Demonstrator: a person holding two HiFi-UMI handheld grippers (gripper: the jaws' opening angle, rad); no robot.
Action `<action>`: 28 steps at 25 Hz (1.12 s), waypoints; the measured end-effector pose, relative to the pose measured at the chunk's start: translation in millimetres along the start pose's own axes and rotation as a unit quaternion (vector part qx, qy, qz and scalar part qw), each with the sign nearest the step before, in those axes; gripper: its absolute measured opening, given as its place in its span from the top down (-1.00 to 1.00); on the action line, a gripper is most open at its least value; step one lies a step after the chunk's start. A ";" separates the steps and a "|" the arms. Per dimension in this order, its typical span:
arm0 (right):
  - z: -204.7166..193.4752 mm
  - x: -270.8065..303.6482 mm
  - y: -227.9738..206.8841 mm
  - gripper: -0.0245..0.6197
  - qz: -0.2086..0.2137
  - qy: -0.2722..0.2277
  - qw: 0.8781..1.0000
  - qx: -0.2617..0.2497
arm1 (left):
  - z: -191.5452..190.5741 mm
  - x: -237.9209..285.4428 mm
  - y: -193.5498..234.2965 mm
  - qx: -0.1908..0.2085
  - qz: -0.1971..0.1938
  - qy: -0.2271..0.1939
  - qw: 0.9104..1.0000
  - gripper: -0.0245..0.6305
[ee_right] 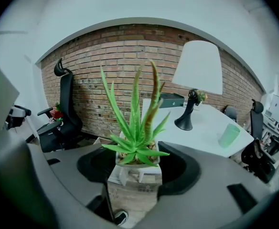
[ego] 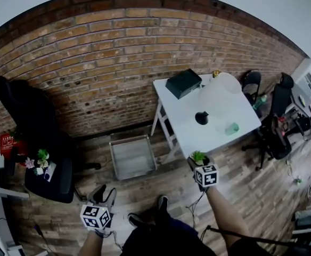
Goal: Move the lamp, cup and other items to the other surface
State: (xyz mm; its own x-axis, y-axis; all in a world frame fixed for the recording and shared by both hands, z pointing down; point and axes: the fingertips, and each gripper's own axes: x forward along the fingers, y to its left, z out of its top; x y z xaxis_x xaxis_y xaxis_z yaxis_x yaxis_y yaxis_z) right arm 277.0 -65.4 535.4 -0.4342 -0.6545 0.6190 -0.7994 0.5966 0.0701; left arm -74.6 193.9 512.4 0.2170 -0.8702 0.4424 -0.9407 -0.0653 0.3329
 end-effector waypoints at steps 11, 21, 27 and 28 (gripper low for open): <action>14.2 68.0 -94.0 0.10 0.010 0.004 1.000 0.022 | 20.9 42.4 -28.2 -0.003 0.063 0.011 0.998 0.37; 1.8 117.3 -110.3 0.10 0.044 0.029 0.998 0.018 | 33.4 93.9 -69.4 -0.004 0.082 0.021 0.996 0.37; -7.8 125.7 -103.7 0.08 0.067 0.019 0.997 0.017 | 31.4 104.0 -82.4 -0.006 0.085 0.030 0.996 0.37; -8.0 124.0 -102.6 0.05 0.070 0.015 0.997 0.018 | 30.7 104.6 -82.6 -0.004 0.084 0.029 0.996 0.37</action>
State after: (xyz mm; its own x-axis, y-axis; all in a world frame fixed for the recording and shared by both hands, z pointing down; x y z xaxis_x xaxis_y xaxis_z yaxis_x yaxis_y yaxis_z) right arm 308.5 -204.1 611.2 -0.5304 -0.5516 0.6438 -0.7469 0.6633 -0.0470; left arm 17.8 93.3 505.6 0.0719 -0.8388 0.5396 -0.9629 0.0827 0.2570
